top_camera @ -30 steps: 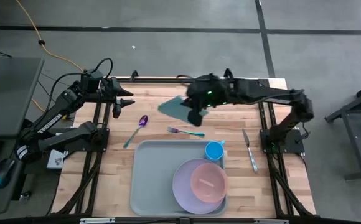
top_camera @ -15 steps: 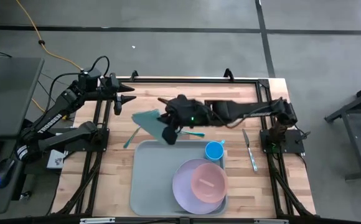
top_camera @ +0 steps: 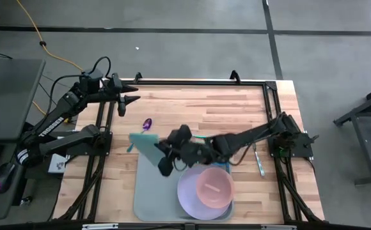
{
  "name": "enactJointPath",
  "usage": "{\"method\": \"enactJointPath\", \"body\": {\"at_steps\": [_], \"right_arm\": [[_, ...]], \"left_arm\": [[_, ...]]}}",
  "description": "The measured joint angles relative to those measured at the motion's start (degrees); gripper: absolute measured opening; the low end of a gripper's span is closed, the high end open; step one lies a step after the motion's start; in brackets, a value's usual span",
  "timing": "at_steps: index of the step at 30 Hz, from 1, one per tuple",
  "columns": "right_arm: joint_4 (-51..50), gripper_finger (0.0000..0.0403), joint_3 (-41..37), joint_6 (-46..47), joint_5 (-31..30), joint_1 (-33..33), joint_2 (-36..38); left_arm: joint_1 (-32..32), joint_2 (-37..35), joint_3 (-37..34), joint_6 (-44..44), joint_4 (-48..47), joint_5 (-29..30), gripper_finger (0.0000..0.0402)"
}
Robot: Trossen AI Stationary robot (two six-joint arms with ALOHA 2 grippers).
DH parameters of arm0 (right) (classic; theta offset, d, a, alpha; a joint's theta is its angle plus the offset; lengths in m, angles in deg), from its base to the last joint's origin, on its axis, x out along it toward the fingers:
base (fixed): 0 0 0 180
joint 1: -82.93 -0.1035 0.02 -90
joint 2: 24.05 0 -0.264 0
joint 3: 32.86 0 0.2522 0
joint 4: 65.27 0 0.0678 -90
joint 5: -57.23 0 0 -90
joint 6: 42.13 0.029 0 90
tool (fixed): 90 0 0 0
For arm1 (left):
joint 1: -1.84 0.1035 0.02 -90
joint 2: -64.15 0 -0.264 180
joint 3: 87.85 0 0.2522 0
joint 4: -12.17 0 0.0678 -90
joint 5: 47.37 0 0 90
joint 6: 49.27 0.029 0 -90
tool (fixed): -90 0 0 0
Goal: Set up tray
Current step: Put the light blue napkin on the gray serving tray to the left of the violet plate
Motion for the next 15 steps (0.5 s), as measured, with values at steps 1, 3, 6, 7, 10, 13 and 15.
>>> {"method": "enactJointPath", "body": {"at_steps": [1, 3, 6, 7, 10, 13, 15], "right_arm": [[0.7, 0.0, 0.0, 0.4, -1.0, -0.9, -0.6], [2.9, 0.0, 0.0, 0.7, -2.7, -2.7, -2.0], [5.2, 0.0, 0.0, 3.4, -5.3, -5.3, -4.5], [6.2, 0.0, 0.0, 4.3, -6.7, -6.2, -5.5], [10.0, 0.0, 0.0, 8.0, -10.3, -8.5, -8.6], [15.0, 0.0, 0.0, 11.5, -13.5, -10.2, -11.7], [18.6, 0.0, -0.1, 13.3, -15.7, -11.3, -13.3]], "left_arm": [[0.0, 0.0, 0.0, -0.3, 0.5, 0.0, 0.0211], [0.0, 0.0, 0.0, -0.9, 1.3, 0.0, 0.0211], [0.0, 0.0, 0.0, -1.0, 2.6, 0.0, 0.0211], [0.0, 0.0, 0.0, -1.2, 2.8, 0.0, 0.0211], [0.0, 0.0, 0.0, -1.8, 2.7, 0.0, 0.0211], [0.0, 0.0, 0.0, -2.8, 2.7, 0.0, 0.0211], [0.0, 0.0, 0.0, -2.9, 2.7, 0.0, 0.0211]]}}
